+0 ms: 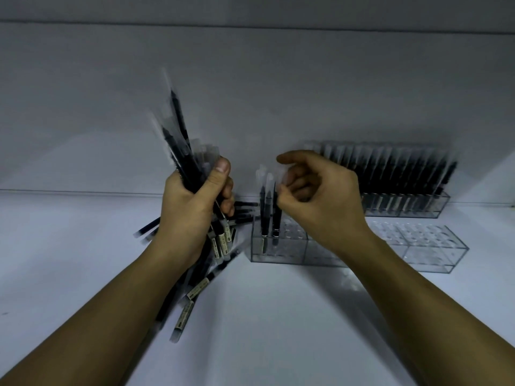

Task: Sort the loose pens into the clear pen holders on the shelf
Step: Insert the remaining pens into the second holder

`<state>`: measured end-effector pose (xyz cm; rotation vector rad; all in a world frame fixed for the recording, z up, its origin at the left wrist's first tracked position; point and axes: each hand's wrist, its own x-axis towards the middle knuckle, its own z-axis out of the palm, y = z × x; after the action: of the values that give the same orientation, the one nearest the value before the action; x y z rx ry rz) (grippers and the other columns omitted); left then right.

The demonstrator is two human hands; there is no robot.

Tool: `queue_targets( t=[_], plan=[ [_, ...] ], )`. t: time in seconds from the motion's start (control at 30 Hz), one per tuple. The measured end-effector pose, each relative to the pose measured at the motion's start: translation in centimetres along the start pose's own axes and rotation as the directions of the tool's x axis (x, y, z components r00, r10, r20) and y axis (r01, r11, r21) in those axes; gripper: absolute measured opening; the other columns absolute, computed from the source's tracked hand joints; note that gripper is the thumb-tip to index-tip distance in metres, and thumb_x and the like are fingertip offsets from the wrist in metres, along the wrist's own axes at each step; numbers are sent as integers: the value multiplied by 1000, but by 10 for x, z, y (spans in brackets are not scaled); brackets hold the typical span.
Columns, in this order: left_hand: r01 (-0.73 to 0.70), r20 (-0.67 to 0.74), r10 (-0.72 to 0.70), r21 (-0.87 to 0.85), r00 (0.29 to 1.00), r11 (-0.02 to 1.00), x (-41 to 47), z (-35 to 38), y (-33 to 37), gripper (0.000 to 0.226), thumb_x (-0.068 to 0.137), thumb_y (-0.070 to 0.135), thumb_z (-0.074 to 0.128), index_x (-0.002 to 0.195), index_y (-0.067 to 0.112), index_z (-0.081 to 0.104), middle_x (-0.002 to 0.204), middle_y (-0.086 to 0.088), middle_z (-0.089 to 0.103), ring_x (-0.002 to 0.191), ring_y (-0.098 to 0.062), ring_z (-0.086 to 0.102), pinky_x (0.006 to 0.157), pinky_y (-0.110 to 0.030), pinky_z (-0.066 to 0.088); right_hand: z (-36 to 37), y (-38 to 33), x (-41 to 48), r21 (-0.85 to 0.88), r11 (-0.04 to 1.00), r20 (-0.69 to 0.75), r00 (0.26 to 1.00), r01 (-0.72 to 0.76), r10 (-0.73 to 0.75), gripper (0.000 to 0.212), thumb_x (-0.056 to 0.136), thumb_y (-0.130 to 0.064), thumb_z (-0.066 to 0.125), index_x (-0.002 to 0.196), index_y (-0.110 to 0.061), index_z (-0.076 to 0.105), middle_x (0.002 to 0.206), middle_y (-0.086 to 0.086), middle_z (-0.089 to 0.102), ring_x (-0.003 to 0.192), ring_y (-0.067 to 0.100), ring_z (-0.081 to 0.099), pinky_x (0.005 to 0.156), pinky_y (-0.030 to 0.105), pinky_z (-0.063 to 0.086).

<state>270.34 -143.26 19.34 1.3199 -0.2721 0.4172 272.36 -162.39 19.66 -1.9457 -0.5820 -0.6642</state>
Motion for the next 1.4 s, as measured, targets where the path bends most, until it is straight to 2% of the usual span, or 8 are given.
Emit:
queue_targets(
  t=[0.13, 0.27, 0.5, 0.7, 0.8, 1.0, 1.2, 1.4],
  plan=[
    [5, 63, -1, -52, 998, 999, 0, -1, -1, 3, 95, 12, 60, 93, 11, 57, 66, -3, 47, 53, -19, 44, 55, -33, 40, 0, 0, -1, -40, 999, 41, 999, 12, -11, 40, 81, -6, 74, 117, -21, 67, 82, -8, 65, 73, 10, 65, 68, 14, 53],
    [70, 187, -40, -157, 982, 985, -2, 0, 0, 23, 87, 4, 54, 110, 5, 53, 74, -5, 51, 61, -20, 46, 62, -35, 41, 1, -4, -3, -83, 992, -60, 993, 99, -104, 31, 86, -17, 70, 116, -17, 67, 88, -5, 61, 78, 14, 61, 70, 27, 53],
    [-65, 309, 54, 26, 950, 998, -11, 4, 7, 15, 97, 7, 55, 110, 8, 62, 88, -10, 70, 76, -31, 67, 72, -39, 56, 2, -12, -3, -19, 982, -131, 974, 185, -186, 25, 95, -26, 70, 117, -15, 73, 91, -3, 63, 82, 19, 62, 71, 42, 53],
    [-64, 359, -13, 202, 933, 977, -17, 8, 12, 30, 86, 16, 61, 115, 9, 61, 93, -6, 76, 84, -19, 74, 73, -26, 58, 3, -17, -5, 47, 988, -44, 989, 146, -144, 29, 90, -40, 71, 113, -23, 75, 94, -7, 63, 84, 11, 59, 72, 20, 47],
    [-42, 366, -20, 160, 931, 986, -19, 13, 14, 39, 82, 13, 62, 120, 8, 57, 97, 8, 76, 88, -11, 74, 72, -19, 57, 5, -19, -5, 122, 988, -28, 995, 99, -97, 20, 87, -35, 76, 102, -21, 75, 95, -5, 67, 84, 14, 62, 72, 28, 52],
    [-7, 337, -2, 24, 941, 1000, -13, 6, 12, 13, 94, 5, 53, 107, 0, 55, 97, -9, 77, 91, -31, 74, 81, -43, 60, -6, -23, 3, 419, 904, -74, 990, -79, 120, 11, 99, -11, 63, 103, -16, 72, 94, 0, 74, 86, 13, 69, 74, 24, 57],
    [-74, 192, 62, 60, 980, 995, -3, -3, 5, 7, 95, 3, 53, 91, 9, 51, 63, -9, 53, 51, -31, 52, 53, -38, 48, -14, -14, 10, 474, 871, -180, 954, -128, 238, 24, 108, -12, 49, 117, -6, 70, 89, 10, 67, 75, 15, 67, 70, 24, 55],
    [-3, 139, 4, -7, 990, 1000, 1, -4, 1, 7, 89, 8, 53, 90, 10, 46, 61, -7, 33, 48, -20, 30, 48, -30, 32, -13, -9, 8, 285, 957, -219, 969, -52, 118, 24, 107, -18, 52, 122, -8, 69, 99, 10, 70, 73, 7, 67, 69, 23, 55]
  ],
)
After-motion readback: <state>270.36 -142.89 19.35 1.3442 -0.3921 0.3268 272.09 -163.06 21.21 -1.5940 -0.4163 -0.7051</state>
